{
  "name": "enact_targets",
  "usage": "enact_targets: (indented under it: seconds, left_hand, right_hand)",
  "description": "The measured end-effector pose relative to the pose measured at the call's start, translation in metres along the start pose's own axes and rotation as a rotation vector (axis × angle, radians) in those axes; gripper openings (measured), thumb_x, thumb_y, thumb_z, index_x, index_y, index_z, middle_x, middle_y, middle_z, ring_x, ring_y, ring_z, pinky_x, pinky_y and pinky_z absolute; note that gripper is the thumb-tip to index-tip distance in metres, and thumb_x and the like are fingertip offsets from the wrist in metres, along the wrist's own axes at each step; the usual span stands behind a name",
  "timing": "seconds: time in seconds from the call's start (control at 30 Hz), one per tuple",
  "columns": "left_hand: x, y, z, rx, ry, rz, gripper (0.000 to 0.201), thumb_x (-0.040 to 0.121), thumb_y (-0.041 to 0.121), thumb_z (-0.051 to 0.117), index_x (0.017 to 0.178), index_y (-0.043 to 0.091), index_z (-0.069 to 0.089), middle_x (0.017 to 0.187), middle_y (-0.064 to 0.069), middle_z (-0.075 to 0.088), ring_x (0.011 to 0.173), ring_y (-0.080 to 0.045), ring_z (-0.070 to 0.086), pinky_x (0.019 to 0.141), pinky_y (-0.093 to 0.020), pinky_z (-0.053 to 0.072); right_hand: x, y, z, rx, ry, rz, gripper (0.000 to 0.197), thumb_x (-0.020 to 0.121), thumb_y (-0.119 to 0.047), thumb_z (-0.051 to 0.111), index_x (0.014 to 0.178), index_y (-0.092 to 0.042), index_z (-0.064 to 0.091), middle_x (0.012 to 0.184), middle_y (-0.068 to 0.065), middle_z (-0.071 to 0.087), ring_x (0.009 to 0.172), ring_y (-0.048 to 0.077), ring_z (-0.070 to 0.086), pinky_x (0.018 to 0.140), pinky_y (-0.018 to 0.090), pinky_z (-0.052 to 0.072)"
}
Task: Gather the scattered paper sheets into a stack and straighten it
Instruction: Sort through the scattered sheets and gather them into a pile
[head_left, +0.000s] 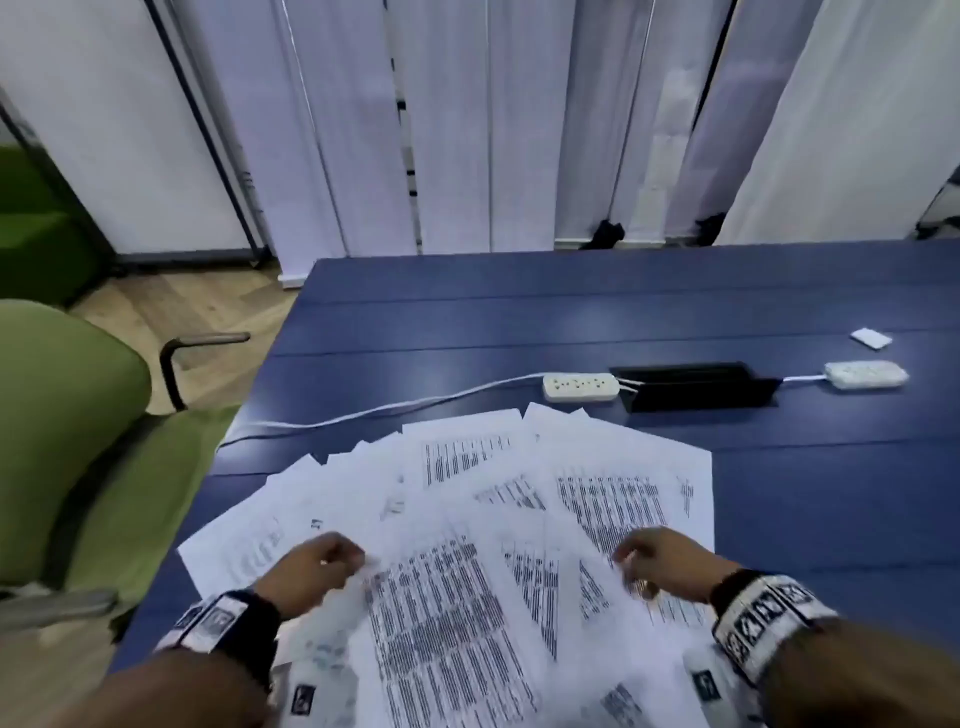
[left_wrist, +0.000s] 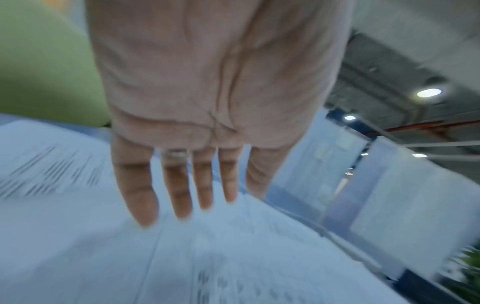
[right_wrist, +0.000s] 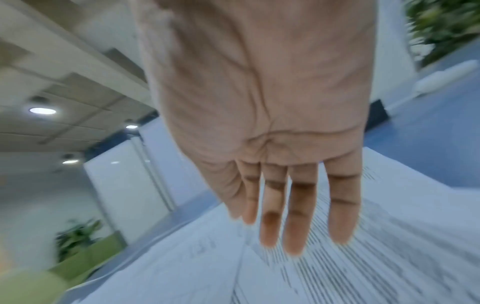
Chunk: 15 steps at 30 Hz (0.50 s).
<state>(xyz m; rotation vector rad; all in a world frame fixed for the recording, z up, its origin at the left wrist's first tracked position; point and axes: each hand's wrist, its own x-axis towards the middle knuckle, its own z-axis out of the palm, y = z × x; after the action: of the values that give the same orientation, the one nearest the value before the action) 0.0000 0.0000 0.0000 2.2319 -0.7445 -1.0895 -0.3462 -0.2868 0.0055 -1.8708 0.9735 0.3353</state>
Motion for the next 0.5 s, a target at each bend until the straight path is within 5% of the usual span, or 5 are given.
enact_targets:
  seconds: [0.1, 0.17, 0.23, 0.4, 0.5]
  left_hand:
    - [0.033, -0.01, 0.008, 0.049, 0.29, -0.149, 0.034, 0.088, 0.024, 0.068, 0.116, 0.005, 0.059, 0.117, -0.016, 0.063, 0.098, -0.031, 0.061, 0.078, -0.031, 0.049]
    - [0.037, -0.018, 0.022, 0.08, 0.386, -0.331, 0.051, 0.086, 0.03, 0.067, 0.128, 0.007, 0.051, 0.134, -0.022, 0.05, 0.117, -0.041, 0.052, 0.099, -0.041, 0.043]
    - [0.029, -0.02, 0.045, 0.114, 0.453, -0.444, 0.061, 0.085, 0.036, 0.066, 0.136, 0.009, 0.044, 0.139, -0.023, 0.04, 0.125, -0.044, 0.041, 0.106, -0.044, 0.032]
    - [0.028, -0.002, 0.086, -0.068, 0.471, -0.306, 0.083, 0.083, 0.03, 0.071, 0.147, 0.005, 0.027, 0.147, -0.023, 0.034, 0.134, -0.039, 0.033, 0.11, -0.044, 0.025]
    - [0.031, 0.004, 0.092, -0.333, 0.418, -0.129, 0.085, 0.085, 0.014, 0.072, 0.15, 0.005, 0.016, 0.148, -0.018, 0.035, 0.135, -0.032, 0.039, 0.11, -0.035, 0.03]
  right_hand:
    - [0.032, 0.002, 0.003, 0.055, 0.319, 0.102, 0.018, 0.09, -0.016, 0.06, 0.106, -0.009, 0.061, 0.095, 0.013, 0.068, 0.066, 0.019, 0.06, 0.065, 0.027, 0.049]
    - [0.043, 0.003, 0.015, 0.033, 0.435, 0.199, 0.03, 0.09, -0.027, 0.06, 0.115, -0.01, 0.058, 0.109, 0.013, 0.064, 0.089, 0.027, 0.063, 0.077, 0.028, 0.05]
    - [0.049, 0.006, 0.036, -0.044, 0.479, 0.246, 0.042, 0.091, -0.037, 0.058, 0.122, -0.01, 0.056, 0.123, 0.016, 0.057, 0.107, 0.032, 0.059, 0.093, 0.035, 0.048]
    - [0.038, -0.035, 0.078, 0.114, 0.271, 0.112, 0.065, 0.096, -0.05, 0.044, 0.144, -0.007, 0.032, 0.148, 0.01, 0.039, 0.13, 0.029, 0.045, 0.108, 0.036, 0.035]
    - [0.031, -0.053, 0.093, 0.26, 0.097, 0.051, 0.074, 0.091, -0.047, 0.055, 0.146, -0.007, 0.029, 0.145, 0.005, 0.04, 0.136, 0.026, 0.037, 0.11, 0.03, 0.029]
